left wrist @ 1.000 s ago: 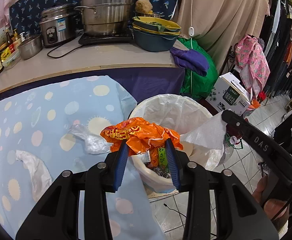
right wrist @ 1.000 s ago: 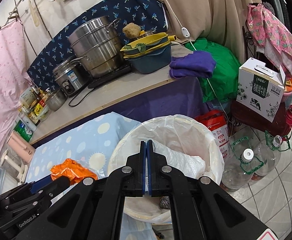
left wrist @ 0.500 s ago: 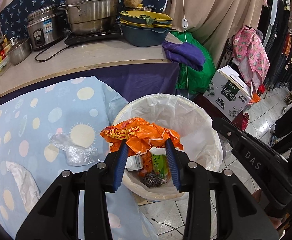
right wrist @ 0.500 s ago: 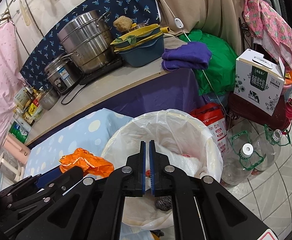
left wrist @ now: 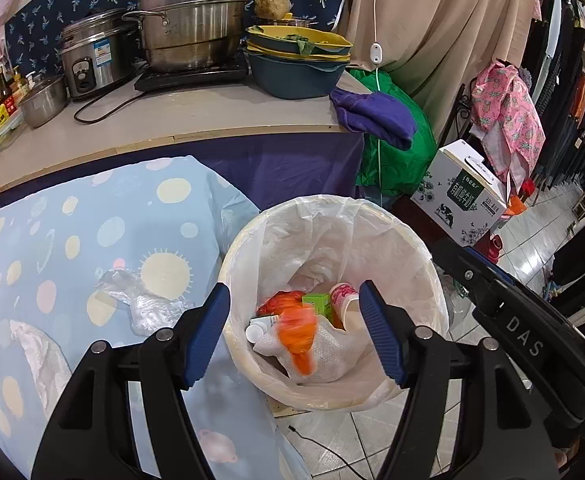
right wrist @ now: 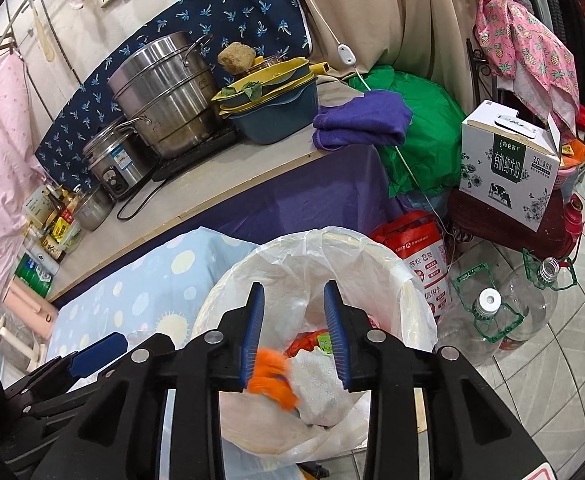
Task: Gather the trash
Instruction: 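Open both tools to drop the orange bag and tissue into the bin, then move both tools back over the white wipe and clear plastic wrap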
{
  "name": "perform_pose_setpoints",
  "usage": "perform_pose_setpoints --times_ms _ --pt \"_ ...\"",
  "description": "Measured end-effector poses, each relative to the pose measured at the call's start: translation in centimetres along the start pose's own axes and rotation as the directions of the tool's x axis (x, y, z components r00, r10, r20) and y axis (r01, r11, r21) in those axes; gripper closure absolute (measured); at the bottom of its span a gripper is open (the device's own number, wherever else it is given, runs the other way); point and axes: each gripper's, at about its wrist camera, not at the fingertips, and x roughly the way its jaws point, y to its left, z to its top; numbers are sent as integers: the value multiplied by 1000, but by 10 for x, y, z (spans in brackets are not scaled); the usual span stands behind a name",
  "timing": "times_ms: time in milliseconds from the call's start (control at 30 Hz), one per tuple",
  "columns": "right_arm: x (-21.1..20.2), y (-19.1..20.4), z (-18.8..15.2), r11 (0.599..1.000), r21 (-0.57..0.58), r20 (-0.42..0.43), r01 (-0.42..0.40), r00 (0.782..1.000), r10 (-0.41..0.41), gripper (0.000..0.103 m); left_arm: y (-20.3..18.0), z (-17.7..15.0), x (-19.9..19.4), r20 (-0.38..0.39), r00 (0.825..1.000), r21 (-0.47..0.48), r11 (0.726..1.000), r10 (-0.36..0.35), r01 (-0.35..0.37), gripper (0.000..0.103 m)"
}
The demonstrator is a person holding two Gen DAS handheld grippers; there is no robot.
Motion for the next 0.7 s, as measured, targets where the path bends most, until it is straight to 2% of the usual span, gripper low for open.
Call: perform_pose_setpoints --times_ms 100,367,433,700 --pt "-1 0 0 1000 -2 1 1 1000 -1 69 2 0 -1 1 1000 -10 1000 3 -3 36" --pt "-5 5 0 1000 -11 3 -4 1000 4 63 9 1 -8 12 1000 -24 1000 14 -14 35" --pt "-5 9 -1 1000 -17 3 -4 1000 4 62 11 2 -10 14 1000 -30 999 19 -18 32" --pt "-8 24 -4 999 -42 0 -14 1000 14 57 25 0 -19 25 999 -56 998 37 -36 31"
